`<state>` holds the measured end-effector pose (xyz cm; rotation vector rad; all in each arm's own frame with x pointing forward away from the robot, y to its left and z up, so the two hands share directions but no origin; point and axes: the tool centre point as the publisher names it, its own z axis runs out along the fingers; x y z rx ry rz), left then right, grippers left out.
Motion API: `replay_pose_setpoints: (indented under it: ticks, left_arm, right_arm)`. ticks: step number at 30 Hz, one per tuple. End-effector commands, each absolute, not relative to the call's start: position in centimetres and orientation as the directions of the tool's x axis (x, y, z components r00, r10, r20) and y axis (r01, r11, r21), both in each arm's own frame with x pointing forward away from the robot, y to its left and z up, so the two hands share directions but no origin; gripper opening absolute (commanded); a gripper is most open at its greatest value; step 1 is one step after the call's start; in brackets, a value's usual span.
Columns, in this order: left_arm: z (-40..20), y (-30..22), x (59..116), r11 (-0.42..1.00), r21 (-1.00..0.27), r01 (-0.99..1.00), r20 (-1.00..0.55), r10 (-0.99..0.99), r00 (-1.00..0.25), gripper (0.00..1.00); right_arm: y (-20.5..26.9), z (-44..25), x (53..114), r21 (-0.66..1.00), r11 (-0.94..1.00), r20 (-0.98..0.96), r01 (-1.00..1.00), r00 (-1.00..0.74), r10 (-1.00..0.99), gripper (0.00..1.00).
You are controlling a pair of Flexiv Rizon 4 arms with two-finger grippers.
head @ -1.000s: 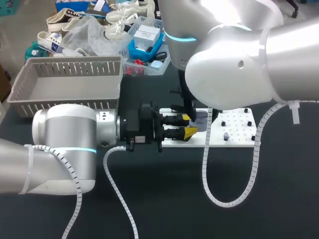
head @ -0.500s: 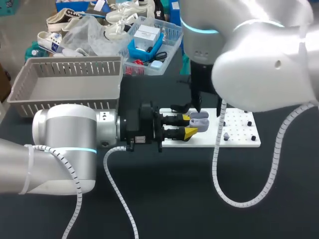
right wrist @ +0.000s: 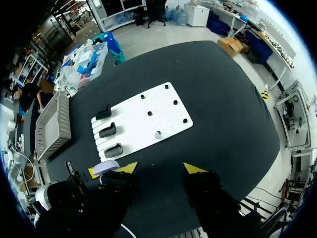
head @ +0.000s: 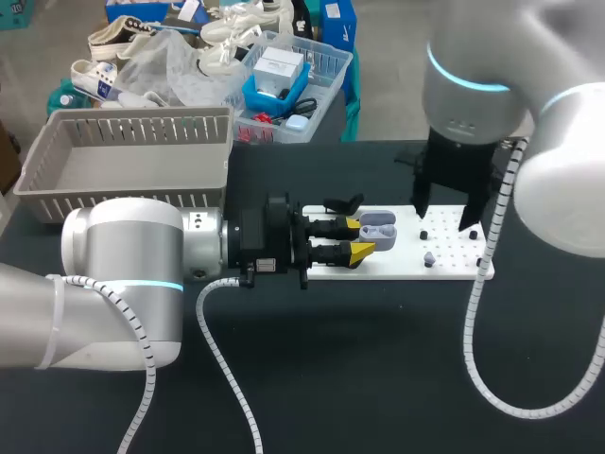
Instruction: Pick up each earbud case from the left stands, insert the matching earbuds, close the lid, and place the case in the box.
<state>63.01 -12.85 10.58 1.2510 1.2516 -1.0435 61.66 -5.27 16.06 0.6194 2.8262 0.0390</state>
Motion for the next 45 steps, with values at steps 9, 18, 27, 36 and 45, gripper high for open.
replay_pose_setpoints:
  ticks: [9,18,27,36,45]
  left_arm:
    - [10.5,-12.9,62.9,0.084,0.087,0.993,-0.992,0.094,0.079,0.00]
    - [10.5,-12.9,62.9,0.084,0.087,0.993,-0.992,0.094,0.079,0.00]
    - [10.5,-12.9,62.9,0.084,0.087,0.993,-0.992,0.094,0.079,0.00]
    - [10.5,-12.9,62.9,0.084,0.087,0.993,-0.992,0.094,0.079,0.00]
    - [10.5,-12.9,62.9,0.084,0.087,0.993,-0.992,0.094,0.079,0.00]
  right_arm:
    - [-9.4,11.9,63.0,0.258,0.907,-0.207,0.332,-0.898,0.388,0.77]
    - [-9.8,8.9,65.0,0.250,0.915,-0.163,0.316,-0.918,0.362,0.62]
    - [-8.6,7.2,66.9,0.244,0.924,-0.127,0.295,-0.935,0.332,0.60]
    - [-7.5,5.3,68.2,0.214,0.928,-0.094,0.304,-0.939,0.330,0.58]
    - [-6.8,4.3,68.8,0.195,0.923,-0.054,0.332,-0.936,0.348,0.55]
